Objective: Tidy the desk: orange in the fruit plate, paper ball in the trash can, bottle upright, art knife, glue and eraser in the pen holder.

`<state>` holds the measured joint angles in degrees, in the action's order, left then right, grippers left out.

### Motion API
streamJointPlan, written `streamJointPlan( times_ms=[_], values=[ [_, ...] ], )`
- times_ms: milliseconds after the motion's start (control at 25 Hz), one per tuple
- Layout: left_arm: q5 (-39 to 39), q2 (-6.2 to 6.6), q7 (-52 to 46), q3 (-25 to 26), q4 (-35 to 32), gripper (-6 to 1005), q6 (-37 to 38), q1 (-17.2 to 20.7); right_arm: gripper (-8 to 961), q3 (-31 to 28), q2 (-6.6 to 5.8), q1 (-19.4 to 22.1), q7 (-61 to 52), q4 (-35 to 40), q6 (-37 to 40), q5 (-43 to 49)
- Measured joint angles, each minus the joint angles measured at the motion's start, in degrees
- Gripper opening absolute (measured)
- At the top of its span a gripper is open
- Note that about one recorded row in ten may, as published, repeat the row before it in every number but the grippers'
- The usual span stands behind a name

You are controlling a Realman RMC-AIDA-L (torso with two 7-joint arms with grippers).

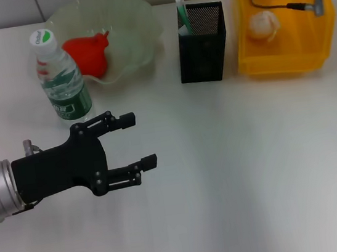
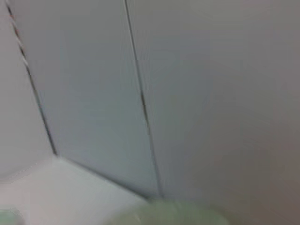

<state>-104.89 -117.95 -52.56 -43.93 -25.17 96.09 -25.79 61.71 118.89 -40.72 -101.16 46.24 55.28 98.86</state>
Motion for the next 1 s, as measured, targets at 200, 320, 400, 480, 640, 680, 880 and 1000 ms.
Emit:
streamJointPlan(
  times_ms=[200,320,400,480,640,680,880,1000],
  values=[
    [0.18,-0.19,-1.60,0.19,0.49,841,0.86,-0.09,678,-2.45,-0.91,7.10,4.46,1.61,15.76,-13.10],
    [0.22,-0.38,-3.42,0.03,1.13,841,1.33,-0.34,703,-4.03,-1.04,9.15,4.80,1.07,22.17,-14.14],
    [0.08,-0.23,-5.88,-0.02,1.50,841,1.99,-0.81,720,-4.84,-1.24,12.23,6.65,-0.63,30.74,-12.85],
    [0.03,-0.16,-6.47,-0.01,1.51,841,2.32,-0.87,736,-4.70,-1.76,13.22,10.82,-3.20,35.64,-10.52],
    [-0.04,-0.08,-6.75,0.00,1.53,841,2.71,-0.81,784,-4.74,-2.49,13.18,17.21,-8.64,39.52,-4.47],
    [-0.10,-0.06,-6.79,-0.02,1.53,841,2.77,-0.76,807,-4.85,-2.59,13.07,19.32,-10.25,39.64,-2.52],
    [-0.71,0.61,-6.91,-0.03,1.53,841,1.69,-0.94,830,-4.98,-2.35,13.58,30.04,-15.19,38.97,1.20],
    [-1.33,1.05,-7.26,-0.11,1.53,841,1.26,-1.35,830,-4.85,-2.13,13.95,33.38,-16.12,38.27,1.28]
  ],
)
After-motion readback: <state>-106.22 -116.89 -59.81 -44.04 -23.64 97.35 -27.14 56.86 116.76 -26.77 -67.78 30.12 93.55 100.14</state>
